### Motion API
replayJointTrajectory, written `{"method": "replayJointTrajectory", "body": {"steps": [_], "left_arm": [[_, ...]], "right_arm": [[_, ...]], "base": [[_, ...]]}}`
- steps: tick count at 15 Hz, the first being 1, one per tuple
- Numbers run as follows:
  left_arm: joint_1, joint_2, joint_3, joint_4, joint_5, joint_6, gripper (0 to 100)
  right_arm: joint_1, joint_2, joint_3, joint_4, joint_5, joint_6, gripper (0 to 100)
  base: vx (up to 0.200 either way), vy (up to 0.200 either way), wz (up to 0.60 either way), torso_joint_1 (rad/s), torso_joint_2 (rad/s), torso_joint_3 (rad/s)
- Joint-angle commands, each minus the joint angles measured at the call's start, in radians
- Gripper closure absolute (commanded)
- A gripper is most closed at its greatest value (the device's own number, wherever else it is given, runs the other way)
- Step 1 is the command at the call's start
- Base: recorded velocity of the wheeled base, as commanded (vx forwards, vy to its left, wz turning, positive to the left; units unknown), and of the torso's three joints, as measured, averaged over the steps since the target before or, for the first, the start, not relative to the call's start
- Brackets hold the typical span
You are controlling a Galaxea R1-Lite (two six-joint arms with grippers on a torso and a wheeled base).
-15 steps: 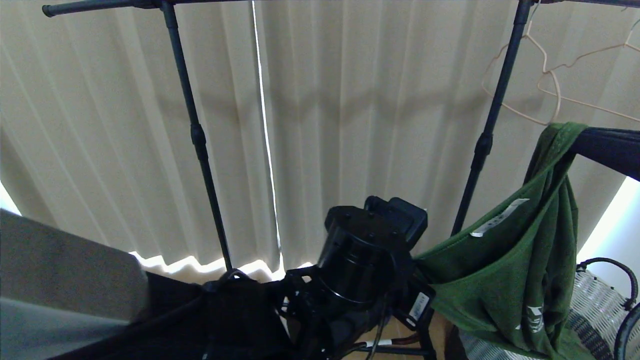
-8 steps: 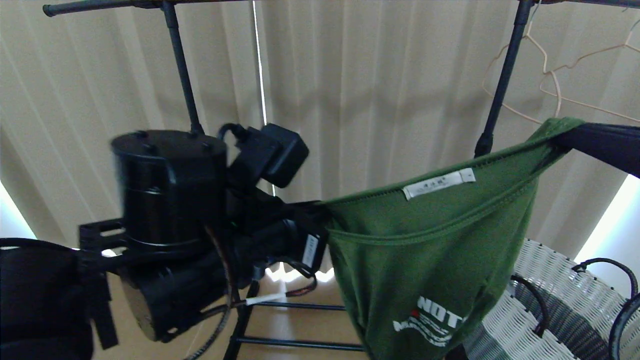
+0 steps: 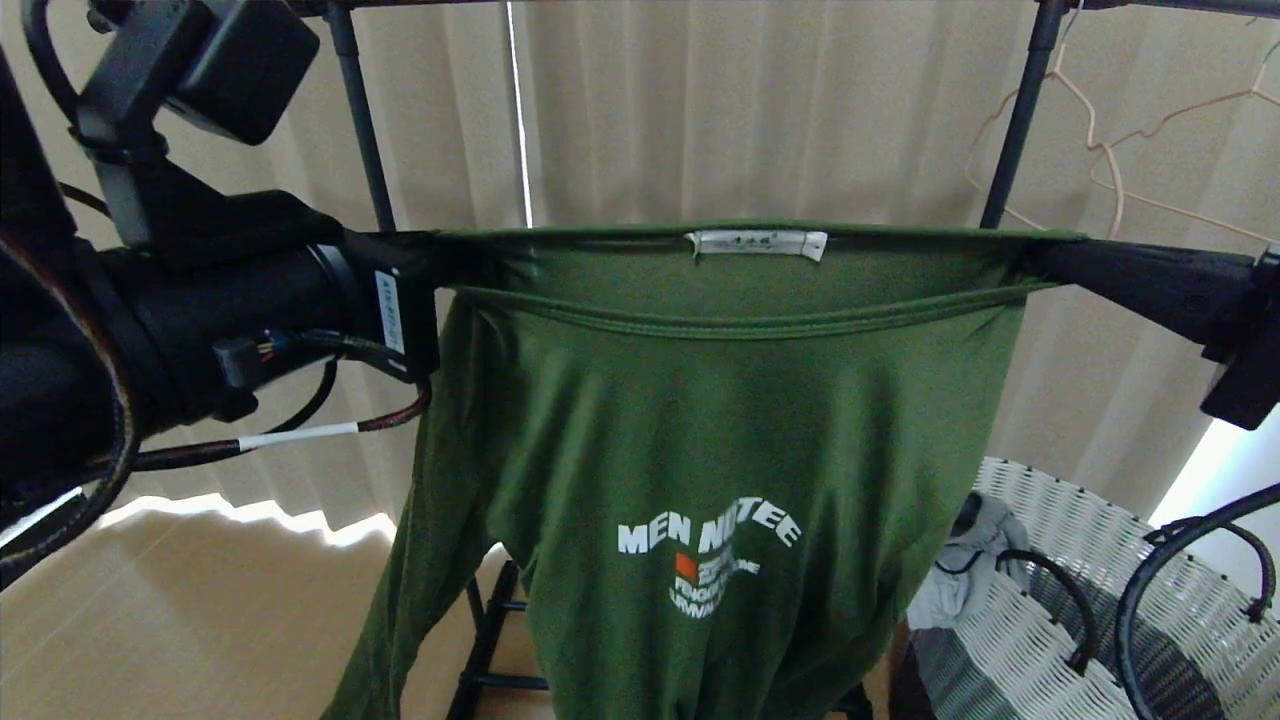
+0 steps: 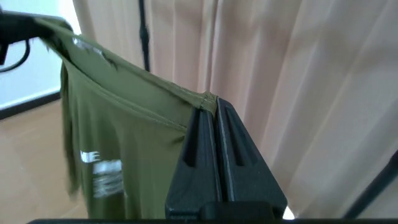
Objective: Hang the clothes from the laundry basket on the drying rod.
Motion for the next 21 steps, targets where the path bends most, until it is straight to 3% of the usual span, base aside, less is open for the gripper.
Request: {"method": "replayJointTrajectory", "body": {"steps": [1, 3, 7, 11, 16, 21], "left_arm": [[0.027, 0.017, -0.025, 0.0, 0.002, 0.005, 100], [0.025, 0.034, -0.059, -0.004, -0.001, 0.006, 100], [0.027, 0.111, -0.179, 0.0, 0.001, 0.006, 100], [0.04, 0.177, -0.192, -0.003, 0.002, 0.006, 100], [0.06, 0.249, -0.248, 0.011, 0.001, 0.006, 100], [0.1, 0.281, -0.3, 0.022, -0.003, -0.004, 100]], "right_arm": [[-0.02, 0.048, -0.004, -0.062, -0.001, -0.002, 100], [-0.02, 0.077, -0.014, -0.125, 0.0, -0.002, 100], [-0.02, 0.13, -0.083, -0.128, -0.001, -0.002, 100], [-0.02, 0.142, -0.095, -0.128, -0.006, -0.002, 100], [-0.08, 0.134, -0.076, -0.126, -0.004, -0.002, 100], [-0.104, -0.048, 0.006, -0.011, 0.005, -0.004, 100]], "base": [[0.0, 0.0, 0.0, 0.0, 0.0, 0.0], [0.0, 0.0, 0.0, 0.0, 0.0, 0.0], [0.0, 0.0, 0.0, 0.0, 0.0, 0.0], [0.0, 0.0, 0.0, 0.0, 0.0, 0.0], [0.0, 0.0, 0.0, 0.0, 0.0, 0.0], [0.0, 0.0, 0.0, 0.0, 0.0, 0.0]]}}
